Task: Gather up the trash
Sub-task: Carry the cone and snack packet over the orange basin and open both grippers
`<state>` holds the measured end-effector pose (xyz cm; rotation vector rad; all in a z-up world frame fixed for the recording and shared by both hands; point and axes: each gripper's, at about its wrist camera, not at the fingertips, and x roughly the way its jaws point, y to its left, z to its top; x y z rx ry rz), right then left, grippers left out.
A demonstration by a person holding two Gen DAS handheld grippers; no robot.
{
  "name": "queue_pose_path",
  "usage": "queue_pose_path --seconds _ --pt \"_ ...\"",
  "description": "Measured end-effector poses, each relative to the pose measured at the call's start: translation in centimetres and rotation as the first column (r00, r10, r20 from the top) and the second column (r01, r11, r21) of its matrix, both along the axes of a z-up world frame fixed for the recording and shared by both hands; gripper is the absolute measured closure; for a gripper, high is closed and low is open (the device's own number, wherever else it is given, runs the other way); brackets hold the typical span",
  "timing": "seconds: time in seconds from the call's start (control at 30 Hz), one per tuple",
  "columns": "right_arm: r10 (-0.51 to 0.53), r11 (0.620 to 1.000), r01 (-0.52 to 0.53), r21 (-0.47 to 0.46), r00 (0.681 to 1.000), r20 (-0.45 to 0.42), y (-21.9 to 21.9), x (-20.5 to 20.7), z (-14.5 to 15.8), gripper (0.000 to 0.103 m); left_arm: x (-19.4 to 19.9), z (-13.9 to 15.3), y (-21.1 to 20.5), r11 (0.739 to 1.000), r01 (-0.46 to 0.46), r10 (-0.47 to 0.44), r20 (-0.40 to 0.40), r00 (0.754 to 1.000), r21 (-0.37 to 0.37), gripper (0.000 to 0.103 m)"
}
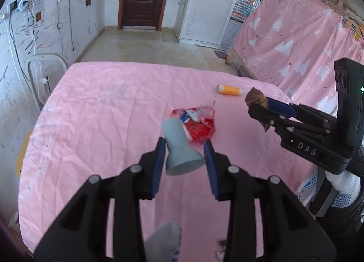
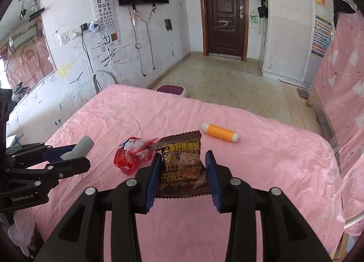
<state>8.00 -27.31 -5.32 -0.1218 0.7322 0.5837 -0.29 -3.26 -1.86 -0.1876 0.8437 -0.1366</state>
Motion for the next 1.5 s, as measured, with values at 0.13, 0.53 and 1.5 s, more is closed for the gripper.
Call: queue_pose_path --seconds 0.13,0.53,1.5 --pt "-0.029 0.999 0.029 0.031 0.999 0.024 -2.1 -0.9 0.9 0.074 -0.2 0.9 -1.5 1.0 0.026 -0.026 0.016 1.0 0.007 0.07" --pt "-0.198 0.972 0.188 0.141 0.978 0.061 -12.4 -4.5 1.9 0.074 0.1 2.5 -8.2 0.986 0.159 -0.161 0.052 0.986 0.047 0.07" --pt "-0.516 0.84 0.505 0.198 0.857 0.001 -32.9 -9.2 -2.9 0.074 2.3 3.8 -30.1 0.843 0.536 -0.538 0.053 0.841 0.048 0.07"
